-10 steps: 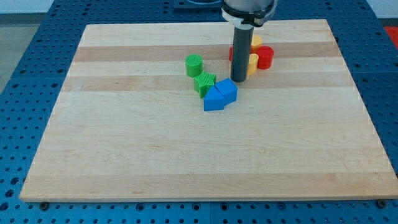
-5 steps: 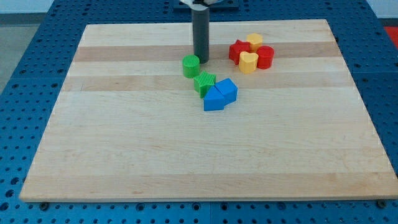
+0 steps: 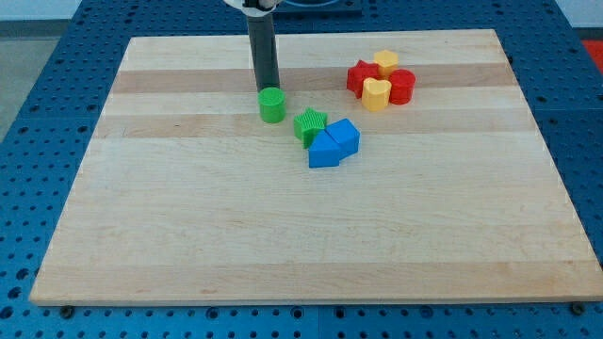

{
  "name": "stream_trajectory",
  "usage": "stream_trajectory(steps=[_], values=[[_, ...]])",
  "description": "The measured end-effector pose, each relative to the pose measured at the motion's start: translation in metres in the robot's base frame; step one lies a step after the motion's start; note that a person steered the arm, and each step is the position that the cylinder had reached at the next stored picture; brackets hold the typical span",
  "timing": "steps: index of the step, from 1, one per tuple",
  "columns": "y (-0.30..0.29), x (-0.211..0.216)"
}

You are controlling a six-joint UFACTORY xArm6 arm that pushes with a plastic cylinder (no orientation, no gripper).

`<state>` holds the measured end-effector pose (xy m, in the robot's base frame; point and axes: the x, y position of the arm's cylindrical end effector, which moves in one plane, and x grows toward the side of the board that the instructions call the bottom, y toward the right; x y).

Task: Slide the green circle into the group of blocks and green star

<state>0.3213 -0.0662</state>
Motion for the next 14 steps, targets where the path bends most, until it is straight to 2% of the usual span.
stream_trajectory(steps=[11,13,14], values=[[0.000,0.101],[-0.013,0.140],[-0.013,0.142]])
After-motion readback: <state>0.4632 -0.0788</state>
